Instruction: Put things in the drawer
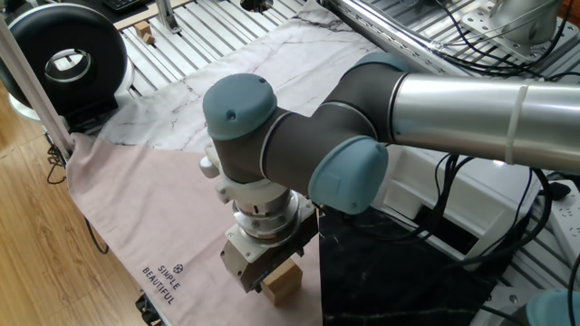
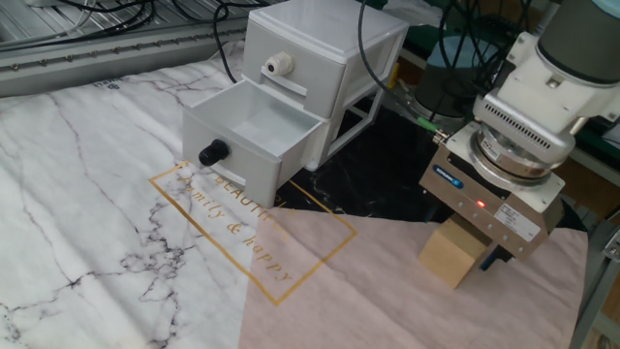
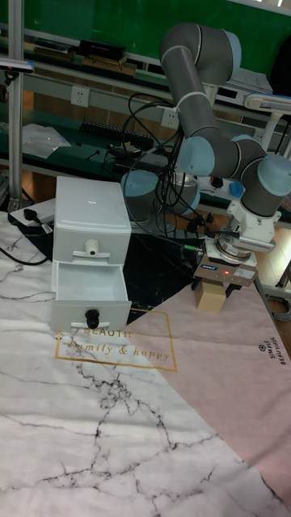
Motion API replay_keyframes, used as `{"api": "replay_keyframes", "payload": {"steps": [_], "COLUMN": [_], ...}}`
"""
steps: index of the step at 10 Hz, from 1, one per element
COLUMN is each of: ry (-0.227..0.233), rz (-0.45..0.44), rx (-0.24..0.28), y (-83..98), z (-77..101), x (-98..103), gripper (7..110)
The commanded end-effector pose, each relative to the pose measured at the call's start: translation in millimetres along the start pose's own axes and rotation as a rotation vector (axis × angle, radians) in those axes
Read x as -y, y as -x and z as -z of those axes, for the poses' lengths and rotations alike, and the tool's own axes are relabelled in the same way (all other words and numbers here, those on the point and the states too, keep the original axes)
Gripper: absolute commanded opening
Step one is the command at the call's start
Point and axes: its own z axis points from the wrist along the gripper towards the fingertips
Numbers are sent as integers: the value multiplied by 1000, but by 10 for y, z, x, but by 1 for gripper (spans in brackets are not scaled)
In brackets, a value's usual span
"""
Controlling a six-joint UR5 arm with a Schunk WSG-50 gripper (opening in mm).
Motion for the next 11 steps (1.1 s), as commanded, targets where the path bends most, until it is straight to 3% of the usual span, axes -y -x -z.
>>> {"api": "replay_keyframes", "payload": {"steps": [1,2,4,6,8,9,10,11], "ry": [101,117,67,28,-50,-35,3,4], "rz": [-3,-20,-37,-60,-109,-96,-97,-100], "rx": [0,6,12,-15,-14,9,11,-54], "y": [26,86,163,92,65,105,109,-46], "z": [50,40,-16,-20,16,54,75,98], "x": [-222,-284,-171,-74,129,120,45,59], "gripper": [7,22,22,22,22,7,7,7]}}
